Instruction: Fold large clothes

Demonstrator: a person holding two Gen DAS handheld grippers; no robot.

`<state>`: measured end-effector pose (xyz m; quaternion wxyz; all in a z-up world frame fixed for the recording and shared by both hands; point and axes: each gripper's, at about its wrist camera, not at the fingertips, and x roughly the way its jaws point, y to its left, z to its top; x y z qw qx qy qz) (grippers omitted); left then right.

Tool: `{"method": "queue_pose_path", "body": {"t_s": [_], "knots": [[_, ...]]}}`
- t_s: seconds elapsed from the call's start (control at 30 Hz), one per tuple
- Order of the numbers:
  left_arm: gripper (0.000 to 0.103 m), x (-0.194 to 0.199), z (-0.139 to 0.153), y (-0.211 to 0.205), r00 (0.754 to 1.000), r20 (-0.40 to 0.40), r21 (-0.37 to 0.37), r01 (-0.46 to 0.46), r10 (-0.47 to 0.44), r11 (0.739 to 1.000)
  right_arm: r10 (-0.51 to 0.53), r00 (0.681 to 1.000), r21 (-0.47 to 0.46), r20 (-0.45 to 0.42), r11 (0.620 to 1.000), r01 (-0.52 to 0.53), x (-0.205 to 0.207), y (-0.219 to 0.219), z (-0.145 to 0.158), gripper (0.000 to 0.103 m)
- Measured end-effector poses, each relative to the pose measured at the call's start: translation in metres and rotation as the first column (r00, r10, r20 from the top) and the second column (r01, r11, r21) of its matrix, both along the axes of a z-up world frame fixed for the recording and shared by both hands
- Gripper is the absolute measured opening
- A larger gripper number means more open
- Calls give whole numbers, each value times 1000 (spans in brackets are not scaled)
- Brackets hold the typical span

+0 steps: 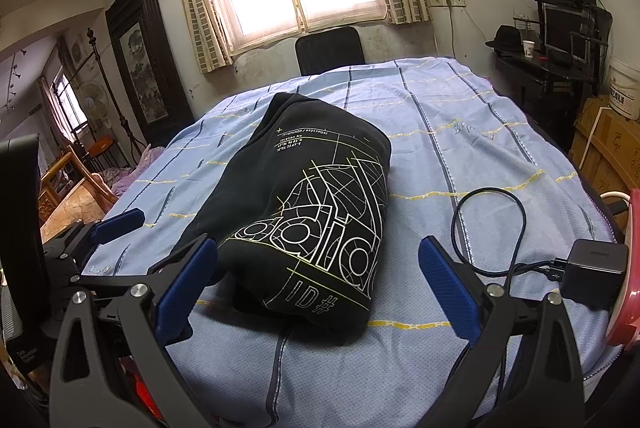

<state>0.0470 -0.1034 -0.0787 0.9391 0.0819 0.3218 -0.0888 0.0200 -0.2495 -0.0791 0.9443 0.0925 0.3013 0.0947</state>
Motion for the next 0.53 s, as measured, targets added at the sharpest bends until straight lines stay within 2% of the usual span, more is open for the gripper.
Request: {"method": "queue_pose_path", "body": {"t_s": [0.53], "knots": [[99,3,-1,1,1000,-10,0,-11,11,1000,2,1000,2,0,1000,-2,0,1,-1,98]]}}
